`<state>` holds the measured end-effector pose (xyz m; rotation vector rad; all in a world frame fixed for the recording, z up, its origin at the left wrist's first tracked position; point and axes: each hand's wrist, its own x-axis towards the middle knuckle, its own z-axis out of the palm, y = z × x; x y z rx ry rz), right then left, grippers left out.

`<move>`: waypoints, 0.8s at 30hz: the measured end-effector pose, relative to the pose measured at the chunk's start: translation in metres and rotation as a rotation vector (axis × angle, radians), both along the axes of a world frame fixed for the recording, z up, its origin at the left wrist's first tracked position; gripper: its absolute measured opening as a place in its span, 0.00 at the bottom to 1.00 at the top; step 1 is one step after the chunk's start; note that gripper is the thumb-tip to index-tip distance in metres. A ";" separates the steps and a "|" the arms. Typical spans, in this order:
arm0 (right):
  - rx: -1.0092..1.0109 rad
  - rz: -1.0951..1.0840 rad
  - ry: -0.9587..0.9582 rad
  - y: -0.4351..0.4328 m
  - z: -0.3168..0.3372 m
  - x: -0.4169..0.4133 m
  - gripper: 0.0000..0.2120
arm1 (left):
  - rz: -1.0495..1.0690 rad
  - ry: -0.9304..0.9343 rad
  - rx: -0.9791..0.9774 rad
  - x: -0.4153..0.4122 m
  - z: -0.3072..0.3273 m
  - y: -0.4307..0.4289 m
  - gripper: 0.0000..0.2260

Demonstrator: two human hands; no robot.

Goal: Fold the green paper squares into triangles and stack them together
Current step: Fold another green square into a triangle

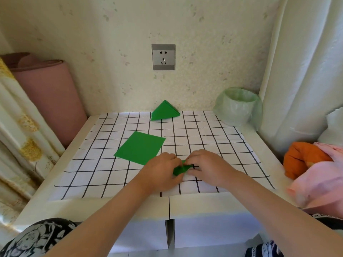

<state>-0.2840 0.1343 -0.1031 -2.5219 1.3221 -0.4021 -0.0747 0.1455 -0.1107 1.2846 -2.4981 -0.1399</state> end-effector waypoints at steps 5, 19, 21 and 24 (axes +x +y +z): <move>0.031 -0.050 -0.181 -0.009 0.006 0.005 0.06 | 0.015 0.104 0.026 0.002 0.014 -0.009 0.11; 0.470 -0.235 -0.572 -0.011 0.064 0.014 0.03 | 0.218 0.724 0.765 0.022 0.077 -0.008 0.07; 0.474 -0.244 -0.518 -0.011 0.064 0.017 0.03 | 0.224 0.691 0.795 0.021 0.075 -0.006 0.07; 0.384 -0.230 -0.401 -0.008 0.062 0.023 0.04 | 0.235 0.640 0.773 0.019 0.072 -0.006 0.07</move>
